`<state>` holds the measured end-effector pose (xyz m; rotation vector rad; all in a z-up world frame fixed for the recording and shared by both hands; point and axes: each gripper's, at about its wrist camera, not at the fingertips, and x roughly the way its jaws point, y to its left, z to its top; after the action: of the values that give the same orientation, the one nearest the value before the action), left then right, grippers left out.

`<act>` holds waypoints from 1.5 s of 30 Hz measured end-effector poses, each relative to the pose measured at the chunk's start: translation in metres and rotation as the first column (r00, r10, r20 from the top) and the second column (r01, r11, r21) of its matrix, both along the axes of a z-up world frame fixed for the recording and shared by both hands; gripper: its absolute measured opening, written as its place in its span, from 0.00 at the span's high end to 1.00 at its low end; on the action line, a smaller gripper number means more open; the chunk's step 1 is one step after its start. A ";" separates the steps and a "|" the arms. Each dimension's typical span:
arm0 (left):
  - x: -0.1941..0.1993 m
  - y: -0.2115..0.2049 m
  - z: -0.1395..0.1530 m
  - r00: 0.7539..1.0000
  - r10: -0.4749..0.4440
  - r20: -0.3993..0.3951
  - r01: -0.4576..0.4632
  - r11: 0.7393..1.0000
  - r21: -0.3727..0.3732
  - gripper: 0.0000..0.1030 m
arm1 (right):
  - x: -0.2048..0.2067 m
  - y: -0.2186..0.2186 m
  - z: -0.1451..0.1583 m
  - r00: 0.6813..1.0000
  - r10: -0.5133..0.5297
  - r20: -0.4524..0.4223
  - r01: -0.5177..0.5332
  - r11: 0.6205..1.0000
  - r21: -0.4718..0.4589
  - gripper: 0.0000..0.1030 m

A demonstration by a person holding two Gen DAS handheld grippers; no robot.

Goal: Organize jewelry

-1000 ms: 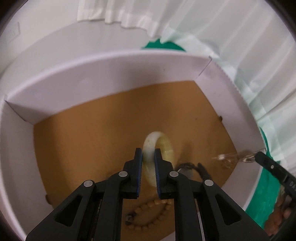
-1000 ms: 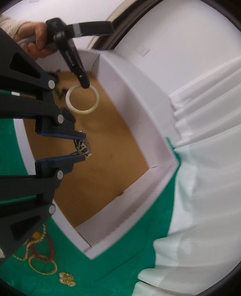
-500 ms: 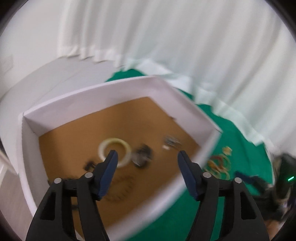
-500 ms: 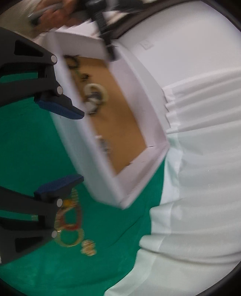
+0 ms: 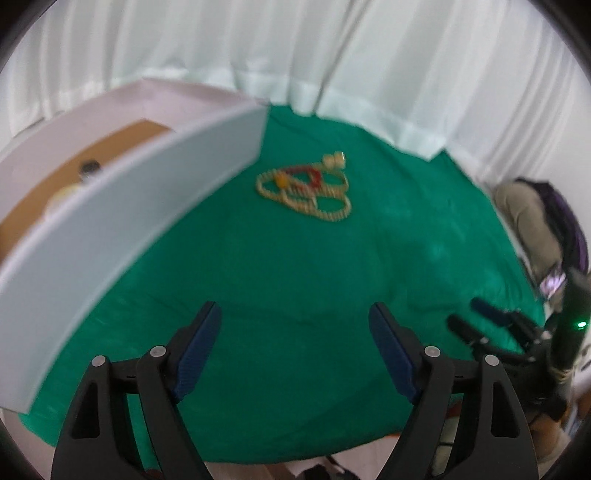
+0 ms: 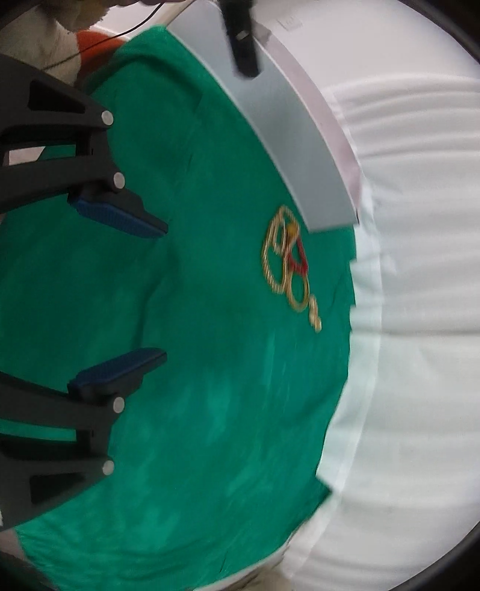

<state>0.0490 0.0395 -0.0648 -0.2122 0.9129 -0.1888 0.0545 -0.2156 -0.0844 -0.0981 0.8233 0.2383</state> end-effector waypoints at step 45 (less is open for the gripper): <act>0.116 -0.009 -0.013 0.996 0.040 -0.081 -0.035 0.998 0.061 0.19 | -0.026 -0.010 -0.021 1.000 0.015 0.022 -0.017 0.992 0.123 0.39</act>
<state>0.1653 0.0300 -0.0781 -0.1828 0.9945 -0.1188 0.0281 -0.2254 -0.1059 0.0086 0.7855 0.3021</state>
